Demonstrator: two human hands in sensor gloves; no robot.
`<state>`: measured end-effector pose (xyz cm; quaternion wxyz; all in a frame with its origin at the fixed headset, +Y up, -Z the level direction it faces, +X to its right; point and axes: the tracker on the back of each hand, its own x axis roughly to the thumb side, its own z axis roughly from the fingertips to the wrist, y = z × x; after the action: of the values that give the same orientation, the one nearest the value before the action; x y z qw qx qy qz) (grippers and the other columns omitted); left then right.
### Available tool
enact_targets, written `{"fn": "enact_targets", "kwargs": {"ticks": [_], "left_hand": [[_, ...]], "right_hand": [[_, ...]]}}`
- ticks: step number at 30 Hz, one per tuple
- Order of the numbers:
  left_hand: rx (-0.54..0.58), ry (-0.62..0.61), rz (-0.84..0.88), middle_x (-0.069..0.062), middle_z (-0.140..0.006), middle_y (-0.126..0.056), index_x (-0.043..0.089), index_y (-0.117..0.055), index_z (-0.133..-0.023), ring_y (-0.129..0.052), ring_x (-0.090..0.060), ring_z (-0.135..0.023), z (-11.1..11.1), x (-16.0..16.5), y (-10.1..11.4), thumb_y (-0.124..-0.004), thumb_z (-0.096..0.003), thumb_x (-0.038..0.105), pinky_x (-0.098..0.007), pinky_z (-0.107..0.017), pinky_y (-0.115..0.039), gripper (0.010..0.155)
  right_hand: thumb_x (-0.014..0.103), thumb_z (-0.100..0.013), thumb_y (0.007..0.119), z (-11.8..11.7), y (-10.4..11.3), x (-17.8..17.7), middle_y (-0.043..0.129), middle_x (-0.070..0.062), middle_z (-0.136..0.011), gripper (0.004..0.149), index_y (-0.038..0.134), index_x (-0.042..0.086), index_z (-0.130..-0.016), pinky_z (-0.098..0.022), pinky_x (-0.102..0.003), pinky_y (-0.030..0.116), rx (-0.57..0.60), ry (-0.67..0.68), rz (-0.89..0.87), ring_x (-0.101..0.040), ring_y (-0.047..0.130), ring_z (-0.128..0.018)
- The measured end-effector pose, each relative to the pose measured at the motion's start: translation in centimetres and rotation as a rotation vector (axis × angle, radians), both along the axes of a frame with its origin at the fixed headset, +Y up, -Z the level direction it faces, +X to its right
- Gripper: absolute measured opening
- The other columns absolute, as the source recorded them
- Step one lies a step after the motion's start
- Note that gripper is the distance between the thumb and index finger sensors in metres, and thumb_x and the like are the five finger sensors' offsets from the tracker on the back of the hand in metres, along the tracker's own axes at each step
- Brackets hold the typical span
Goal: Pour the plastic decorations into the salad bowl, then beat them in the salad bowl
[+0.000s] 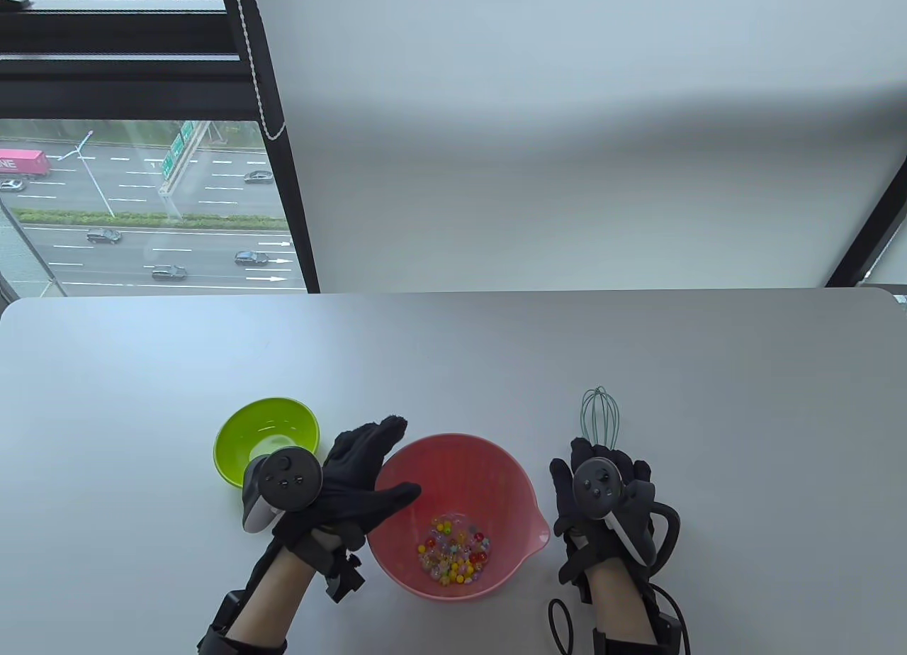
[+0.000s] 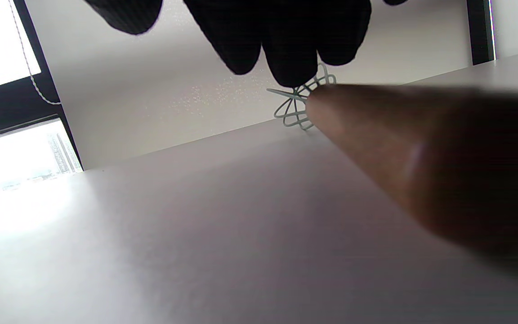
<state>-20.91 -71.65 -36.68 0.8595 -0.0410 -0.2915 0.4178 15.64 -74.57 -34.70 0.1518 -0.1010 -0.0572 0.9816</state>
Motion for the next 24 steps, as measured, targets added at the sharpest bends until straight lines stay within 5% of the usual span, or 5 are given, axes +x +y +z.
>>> {"fn": "enact_targets", "kwargs": {"ticks": [3,8,14,24], "left_hand": [[-0.063,0.007,0.008,-0.013,-0.108,-0.064,0.019,-0.047,-0.117,-0.060,-0.046,-0.103,-0.1,-0.2,0.0,-0.075,-0.0553,0.064,-0.066,-0.078,-0.030,0.081],[-0.016,0.060,-0.175,-0.007,-0.083,-0.086,0.019,-0.052,-0.115,-0.082,-0.040,-0.080,0.0,-0.5,0.6,-0.066,-0.0567,0.058,-0.065,-0.078,-0.042,0.071],[-0.117,0.049,-0.031,-0.002,-0.051,-0.093,0.012,-0.063,-0.106,-0.093,-0.030,-0.051,-0.2,-1.5,-0.4,-0.067,-0.0537,0.044,-0.060,-0.073,-0.058,0.062],[-0.101,0.133,0.179,-0.005,-0.042,-0.094,0.005,-0.067,-0.101,-0.094,-0.030,-0.041,0.6,-4.3,-1.1,-0.070,-0.0541,0.041,-0.056,-0.070,-0.064,0.059]], "right_hand": [[0.064,-0.056,0.058,0.0,0.0,0.0,0.071,-0.006,-0.108,0.064,0.063,0.027,-0.108,-0.077,-0.056,0.038,-0.001,0.002,0.001,-0.035,0.063,-0.099],[0.064,-0.056,0.058,0.0,-0.1,-0.1,0.071,-0.006,-0.108,0.064,0.063,0.026,-0.108,-0.077,-0.056,0.038,-0.005,0.004,0.005,-0.035,0.063,-0.099],[0.064,-0.056,0.058,0.0,-0.1,-0.1,0.071,-0.006,-0.108,0.064,0.063,0.027,-0.107,-0.077,-0.056,0.038,-0.008,0.005,0.012,-0.035,0.063,-0.099],[0.065,-0.056,0.058,0.0,0.2,-0.7,0.071,-0.005,-0.108,0.064,0.063,0.027,-0.108,-0.077,-0.056,0.038,0.007,0.019,0.029,-0.035,0.063,-0.099]]}}
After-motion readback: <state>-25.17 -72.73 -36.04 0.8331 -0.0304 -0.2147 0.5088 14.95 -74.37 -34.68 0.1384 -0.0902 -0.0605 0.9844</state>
